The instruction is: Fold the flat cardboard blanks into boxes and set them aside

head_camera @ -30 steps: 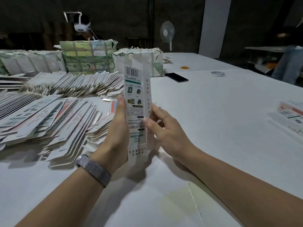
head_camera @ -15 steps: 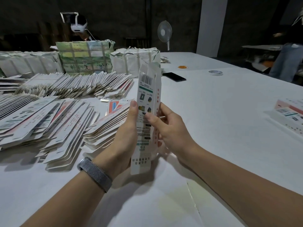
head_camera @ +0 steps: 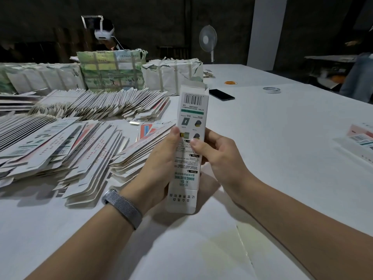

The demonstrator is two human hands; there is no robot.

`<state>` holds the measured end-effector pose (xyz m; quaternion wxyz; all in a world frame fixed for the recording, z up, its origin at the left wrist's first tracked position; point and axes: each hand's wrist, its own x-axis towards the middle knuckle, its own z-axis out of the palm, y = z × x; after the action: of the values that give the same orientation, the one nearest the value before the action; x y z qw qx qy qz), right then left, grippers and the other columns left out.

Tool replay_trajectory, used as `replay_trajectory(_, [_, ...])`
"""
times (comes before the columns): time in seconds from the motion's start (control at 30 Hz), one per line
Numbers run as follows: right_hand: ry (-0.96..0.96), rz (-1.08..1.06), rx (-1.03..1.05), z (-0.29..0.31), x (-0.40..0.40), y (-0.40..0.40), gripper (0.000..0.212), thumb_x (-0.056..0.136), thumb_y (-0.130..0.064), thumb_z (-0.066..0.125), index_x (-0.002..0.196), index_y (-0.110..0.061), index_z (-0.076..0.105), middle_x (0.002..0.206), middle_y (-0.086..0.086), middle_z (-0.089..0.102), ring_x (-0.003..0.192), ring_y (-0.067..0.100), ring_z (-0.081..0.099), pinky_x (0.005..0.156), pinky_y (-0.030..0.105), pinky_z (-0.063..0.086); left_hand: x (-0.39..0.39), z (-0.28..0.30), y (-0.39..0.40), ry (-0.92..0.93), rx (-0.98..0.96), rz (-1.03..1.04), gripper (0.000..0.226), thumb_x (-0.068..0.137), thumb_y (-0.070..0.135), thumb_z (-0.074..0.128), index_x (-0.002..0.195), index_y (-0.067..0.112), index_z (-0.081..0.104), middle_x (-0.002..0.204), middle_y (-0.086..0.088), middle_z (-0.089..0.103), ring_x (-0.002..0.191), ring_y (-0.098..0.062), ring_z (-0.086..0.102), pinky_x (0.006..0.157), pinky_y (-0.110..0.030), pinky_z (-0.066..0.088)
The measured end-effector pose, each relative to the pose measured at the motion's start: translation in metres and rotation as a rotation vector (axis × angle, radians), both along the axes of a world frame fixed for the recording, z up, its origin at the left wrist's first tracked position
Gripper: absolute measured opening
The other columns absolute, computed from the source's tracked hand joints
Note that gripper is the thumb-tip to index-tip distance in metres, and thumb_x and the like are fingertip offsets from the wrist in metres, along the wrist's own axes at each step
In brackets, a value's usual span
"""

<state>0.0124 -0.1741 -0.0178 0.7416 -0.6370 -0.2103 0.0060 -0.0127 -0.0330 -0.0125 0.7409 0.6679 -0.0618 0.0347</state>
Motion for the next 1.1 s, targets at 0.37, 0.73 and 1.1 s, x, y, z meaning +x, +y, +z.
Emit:
replay_trajectory(0.37, [-0.084,-0.048,-0.104,0.01,0.001,-0.007,0.025,0.1,-0.007,0.056,0.121,-0.015,0.068,0.109,0.004,0.076,0.103,0.033,0.068,0.091,0.051,0.055,0.0,0.011,0.011,-0.074,0.097,0.083,0.04,0.085,0.058,0.056,0.102,0.028,0.075,0.097,0.001,0.079,0.086,-0.015,0.076,0.061,-0.026,0.058])
replay_trajectory(0.73, [-0.003,0.017,0.048,0.006,-0.002,-0.005,0.044,0.085,-0.015,0.052,0.127,-0.011,0.063,0.099,0.011,0.076,0.078,0.022,0.071,0.066,0.033,0.059,-0.001,0.011,0.008,0.017,-0.116,-0.054,0.039,0.084,0.036,0.063,0.109,0.007,0.054,0.069,0.0,0.069,0.048,-0.009,0.061,0.038,-0.018,0.045])
replay_trajectory(1.1, [0.045,-0.018,0.095,0.007,0.006,-0.005,0.058,0.082,-0.02,0.051,0.139,-0.028,0.05,0.109,0.009,0.075,0.082,0.025,0.071,0.07,0.039,0.057,-0.001,0.008,0.004,0.049,-0.11,-0.119,0.034,0.088,0.038,0.064,0.109,0.014,0.054,0.075,-0.001,0.073,0.056,-0.013,0.065,0.041,-0.023,0.051])
